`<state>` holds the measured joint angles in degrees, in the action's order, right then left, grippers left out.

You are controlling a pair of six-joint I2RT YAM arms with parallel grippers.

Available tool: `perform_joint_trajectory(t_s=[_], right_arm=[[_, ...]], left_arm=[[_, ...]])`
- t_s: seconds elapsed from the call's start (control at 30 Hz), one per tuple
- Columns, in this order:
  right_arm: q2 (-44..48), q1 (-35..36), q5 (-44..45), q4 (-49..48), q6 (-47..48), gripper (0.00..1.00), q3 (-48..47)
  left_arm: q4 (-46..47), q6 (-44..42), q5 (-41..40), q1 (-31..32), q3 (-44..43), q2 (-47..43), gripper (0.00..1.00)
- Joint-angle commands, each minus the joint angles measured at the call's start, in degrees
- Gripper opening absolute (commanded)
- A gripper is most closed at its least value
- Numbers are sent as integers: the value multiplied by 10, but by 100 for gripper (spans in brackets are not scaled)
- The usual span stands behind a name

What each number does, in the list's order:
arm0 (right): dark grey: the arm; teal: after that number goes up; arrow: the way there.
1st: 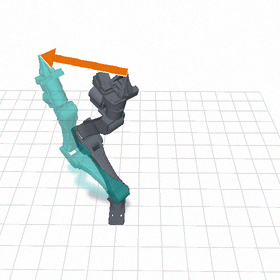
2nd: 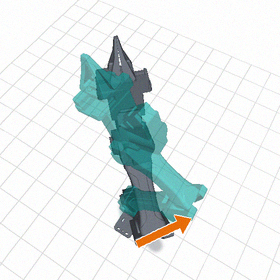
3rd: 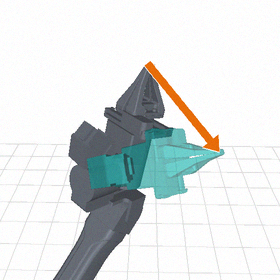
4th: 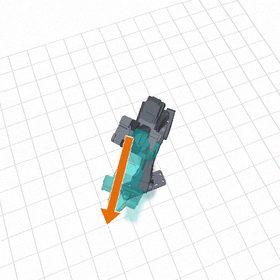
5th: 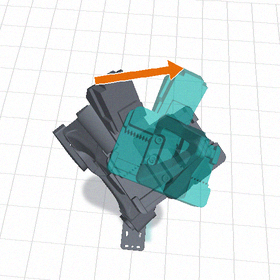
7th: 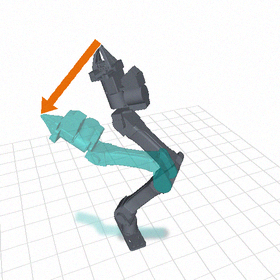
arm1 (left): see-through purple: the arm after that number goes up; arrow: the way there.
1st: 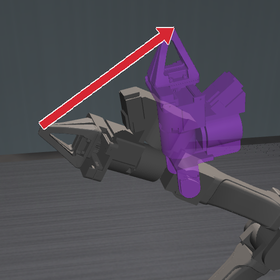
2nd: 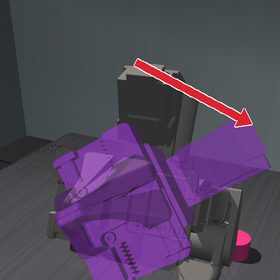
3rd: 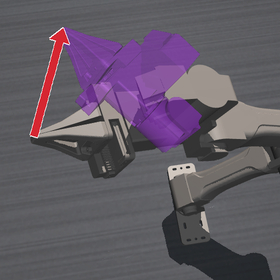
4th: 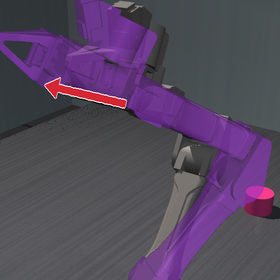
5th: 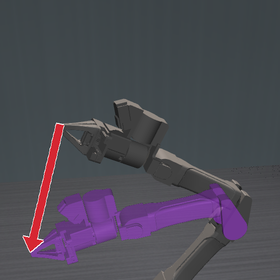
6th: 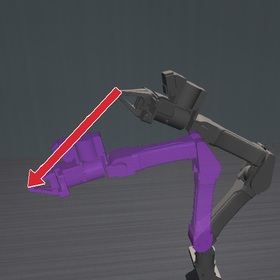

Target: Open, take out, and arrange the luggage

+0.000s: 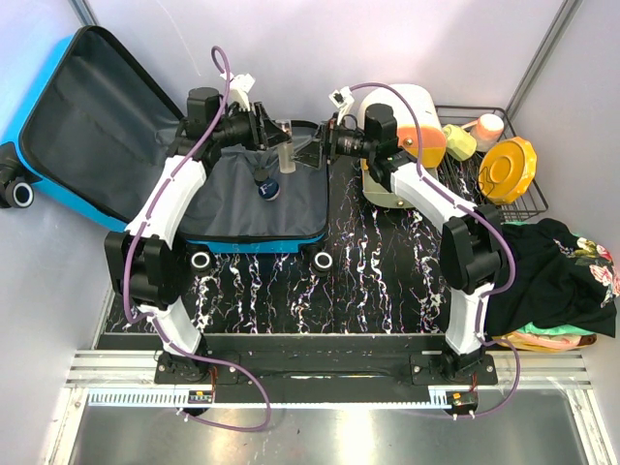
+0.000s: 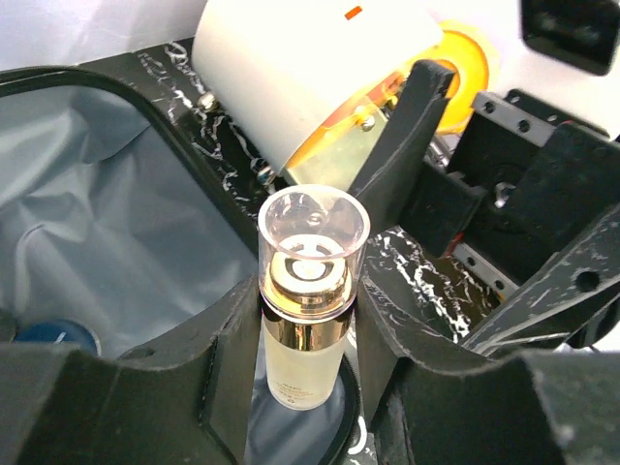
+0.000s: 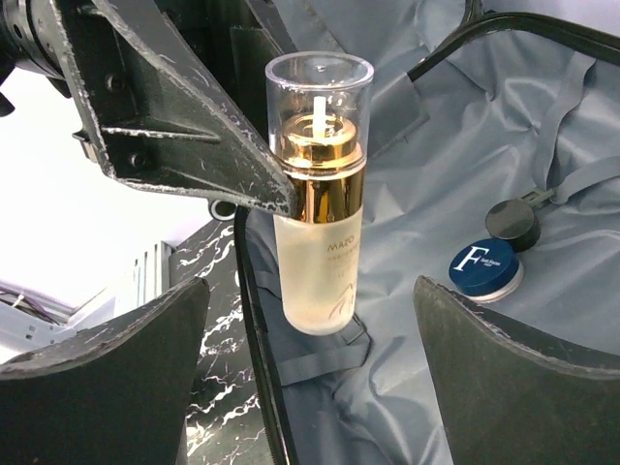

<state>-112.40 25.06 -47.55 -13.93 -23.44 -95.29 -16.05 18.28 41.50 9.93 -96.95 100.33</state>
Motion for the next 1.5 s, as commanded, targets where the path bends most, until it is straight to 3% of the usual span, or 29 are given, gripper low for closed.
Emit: perform_joint_trajectory(t_s=[0.0,0.17,0.3,0.33,0.5,0.53,0.57,0.63,0.67,0.73,0.77,0.83,0.87,0.9,0.93,0.97,1.1,1.23,1.27,1.37,1.47], right_arm=[[-4,7,-3,-43,-5,93,-23],[-23,10,10,-43,-3,84,-49],[-37,10,15,-28,0,62,-69],[-40,10,14,-22,1,60,-71],[-38,11,11,4,17,59,-67],[-38,10,11,6,18,72,-67],[-38,10,12,6,16,77,-66],[-38,11,12,7,18,74,-65],[-38,11,14,7,17,62,-65],[-33,10,20,7,21,50,-62],[-30,10,27,6,26,34,-57],[-21,10,33,8,34,15,-54],[-16,10,45,11,47,6,-48],[-12,8,49,21,59,0,-46],[1,6,54,32,73,0,-42],[5,3,56,46,109,0,-40],[38,-43,39,183,231,0,-30],[67,-110,56,375,483,0,-42],[70,-118,82,448,583,0,-46],[74,-148,136,562,748,0,-51],[70,-170,181,614,833,0,-46]], left_arm=[[108,52,39,11,9,-28,0],[119,71,45,25,23,-30,0],[137,82,43,30,32,-35,0],[140,90,43,31,31,-33,0],[159,116,43,31,39,-33,0],[159,118,43,31,38,-33,0],[173,120,43,31,39,-32,0],[177,128,40,32,40,-30,0],[179,130,40,32,40,-30,0],[179,132,39,34,40,-30,0],[180,131,39,33,42,-30,0],[178,127,38,34,44,-29,2],[167,124,38,33,45,-28,34],[162,116,34,32,45,-28,58],[162,110,31,30,47,-30,71],[141,104,25,22,49,-33,99],[125,62,18,-13,64,-50,99],[96,38,19,-49,73,-59,99],[96,35,17,-57,77,-62,99],[96,25,17,-61,94,-73,99],[103,30,20,-62,105,-76,99]])
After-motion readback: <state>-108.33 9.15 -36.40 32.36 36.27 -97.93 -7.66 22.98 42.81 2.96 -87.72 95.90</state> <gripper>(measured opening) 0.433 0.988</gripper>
